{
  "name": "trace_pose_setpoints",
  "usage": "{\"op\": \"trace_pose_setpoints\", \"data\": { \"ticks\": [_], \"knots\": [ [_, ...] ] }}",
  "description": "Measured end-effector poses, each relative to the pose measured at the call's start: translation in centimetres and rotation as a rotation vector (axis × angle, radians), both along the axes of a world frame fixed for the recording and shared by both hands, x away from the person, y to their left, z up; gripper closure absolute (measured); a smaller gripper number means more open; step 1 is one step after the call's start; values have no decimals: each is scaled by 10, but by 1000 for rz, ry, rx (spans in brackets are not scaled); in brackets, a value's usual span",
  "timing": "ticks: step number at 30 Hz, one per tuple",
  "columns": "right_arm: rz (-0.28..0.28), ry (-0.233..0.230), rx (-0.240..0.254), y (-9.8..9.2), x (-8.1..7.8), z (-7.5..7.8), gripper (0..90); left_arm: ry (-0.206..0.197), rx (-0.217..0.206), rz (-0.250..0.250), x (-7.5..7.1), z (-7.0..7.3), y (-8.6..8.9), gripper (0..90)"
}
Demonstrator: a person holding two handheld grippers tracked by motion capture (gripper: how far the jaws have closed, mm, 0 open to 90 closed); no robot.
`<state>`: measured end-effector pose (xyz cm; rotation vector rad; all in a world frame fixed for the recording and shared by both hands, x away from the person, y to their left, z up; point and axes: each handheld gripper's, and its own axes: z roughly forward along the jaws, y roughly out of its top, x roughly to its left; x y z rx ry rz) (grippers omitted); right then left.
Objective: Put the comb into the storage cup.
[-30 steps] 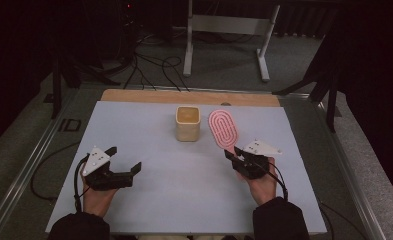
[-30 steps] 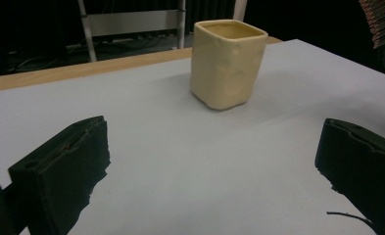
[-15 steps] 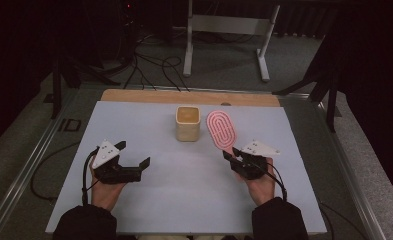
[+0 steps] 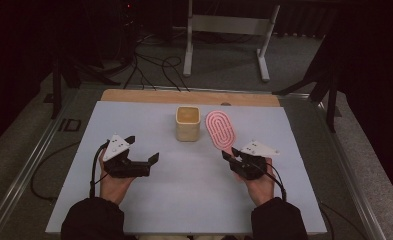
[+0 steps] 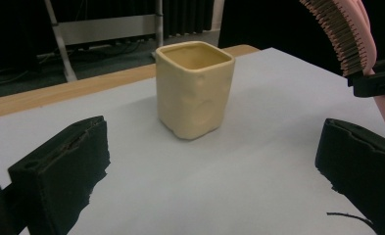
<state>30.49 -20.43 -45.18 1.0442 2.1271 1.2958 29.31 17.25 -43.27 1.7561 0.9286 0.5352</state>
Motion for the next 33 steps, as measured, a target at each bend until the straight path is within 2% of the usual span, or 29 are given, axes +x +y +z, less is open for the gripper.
{"op": "trace_pose_setpoints", "data": {
  "ticks": [13,25,33],
  "knots": [
    [1,-1,4,1,-1,1,699,4,19,-33,12,4,-19,3],
    [3,-8,4,2,-2,1,699,4,12,-50,21,8,-32,3],
    [4,-5,4,4,-2,-1,699,19,5,-59,26,5,-38,3]
  ]
}}
